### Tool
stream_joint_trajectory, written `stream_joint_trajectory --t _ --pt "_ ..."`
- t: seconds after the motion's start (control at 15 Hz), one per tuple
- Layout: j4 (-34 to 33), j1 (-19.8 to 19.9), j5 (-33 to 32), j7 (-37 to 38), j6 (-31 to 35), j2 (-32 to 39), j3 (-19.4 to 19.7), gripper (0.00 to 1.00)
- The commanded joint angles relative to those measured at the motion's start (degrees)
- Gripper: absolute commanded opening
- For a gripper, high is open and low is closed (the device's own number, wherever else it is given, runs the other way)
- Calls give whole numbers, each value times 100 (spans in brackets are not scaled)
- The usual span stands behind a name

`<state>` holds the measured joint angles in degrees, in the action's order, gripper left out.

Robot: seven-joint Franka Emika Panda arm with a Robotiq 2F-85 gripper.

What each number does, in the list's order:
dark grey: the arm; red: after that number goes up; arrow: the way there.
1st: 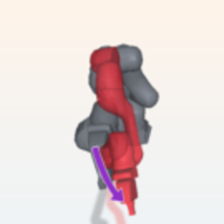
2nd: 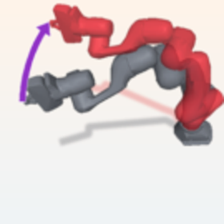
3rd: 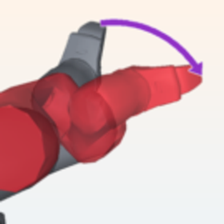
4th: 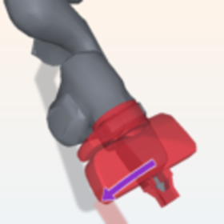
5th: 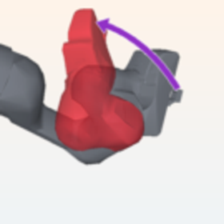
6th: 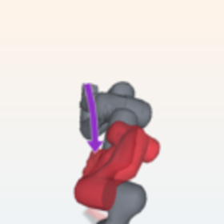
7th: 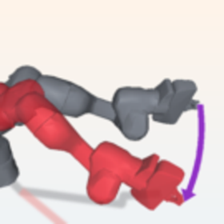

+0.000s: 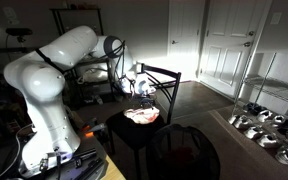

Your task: Put the peach t-shirt in the black bag.

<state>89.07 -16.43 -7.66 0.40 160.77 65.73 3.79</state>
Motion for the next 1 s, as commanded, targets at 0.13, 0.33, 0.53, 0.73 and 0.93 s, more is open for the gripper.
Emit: stream_joint_trajectory --t 0.13,0.33,0.53,0.73,0.93 --pt "-647 143 -24 26 -345 503 -91 75" --pt "-783 148 -20 27 -341 606 -104 61" --pt "-846 160 -4 35 -325 649 -120 41" --pt "-837 174 9 39 -299 649 -130 20" --pt "-807 206 27 41 -260 643 -154 2"
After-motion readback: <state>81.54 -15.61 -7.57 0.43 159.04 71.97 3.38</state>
